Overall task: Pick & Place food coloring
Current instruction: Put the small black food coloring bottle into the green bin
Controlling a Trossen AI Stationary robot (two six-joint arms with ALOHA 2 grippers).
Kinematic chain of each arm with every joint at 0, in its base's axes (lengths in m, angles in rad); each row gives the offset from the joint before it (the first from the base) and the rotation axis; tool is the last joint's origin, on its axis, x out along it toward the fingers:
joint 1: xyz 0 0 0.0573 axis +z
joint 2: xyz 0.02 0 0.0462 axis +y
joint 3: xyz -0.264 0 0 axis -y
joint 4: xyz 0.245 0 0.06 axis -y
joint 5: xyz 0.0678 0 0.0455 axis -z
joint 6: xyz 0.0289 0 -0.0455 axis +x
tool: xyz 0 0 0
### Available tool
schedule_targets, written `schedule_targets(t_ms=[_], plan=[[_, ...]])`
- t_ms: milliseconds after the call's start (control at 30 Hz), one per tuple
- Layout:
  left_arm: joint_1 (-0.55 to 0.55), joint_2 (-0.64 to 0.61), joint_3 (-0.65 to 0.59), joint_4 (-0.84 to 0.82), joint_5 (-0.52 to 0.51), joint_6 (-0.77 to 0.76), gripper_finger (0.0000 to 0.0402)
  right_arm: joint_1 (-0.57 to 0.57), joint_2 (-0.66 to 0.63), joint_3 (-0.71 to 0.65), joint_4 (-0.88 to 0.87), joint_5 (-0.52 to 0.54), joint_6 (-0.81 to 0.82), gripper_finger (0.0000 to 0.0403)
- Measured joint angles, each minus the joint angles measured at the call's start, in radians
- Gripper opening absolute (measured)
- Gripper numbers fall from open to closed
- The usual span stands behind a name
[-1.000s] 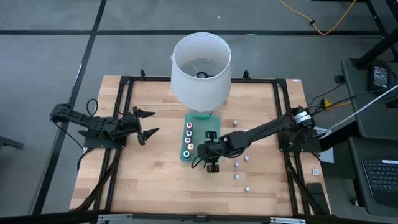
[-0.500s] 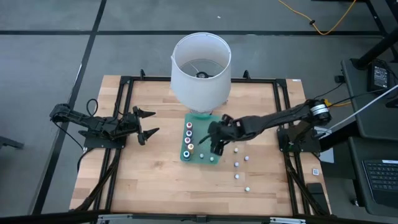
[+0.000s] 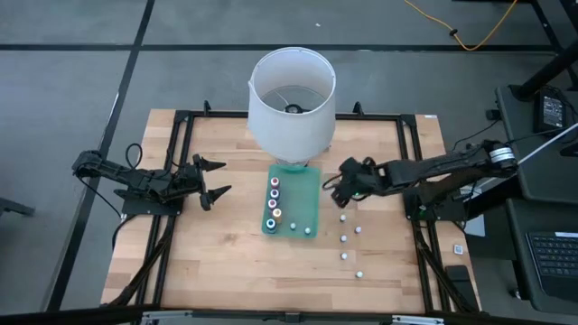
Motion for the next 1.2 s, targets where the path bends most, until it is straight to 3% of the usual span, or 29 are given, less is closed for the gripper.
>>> schedule_targets(t_ms=[200,300,467,1200], plan=[[0.000,0.000,0.000,0.001,0.000,0.000,0.0400,-0.134,-0.093,-0.134,0.056,-0.064,0.035,0.0272],[0.000,0.000,0.000,0.001,0.000,0.000,0.0400,-0.203,-0.096,-0.179,0.118,-0.130,0.014,0.0272],[0.000,0.000,0.000,0.001,0.000,0.000,0.0400,-0.257,-0.070,-0.207,0.195,-0.149,-0.031,0.0272],[0.000,0.000,0.000,0.001,-0.002,0.000,0.0400,-0.268,0.187,-0.219,0.294,-0.222,-0.089,0.0271]])
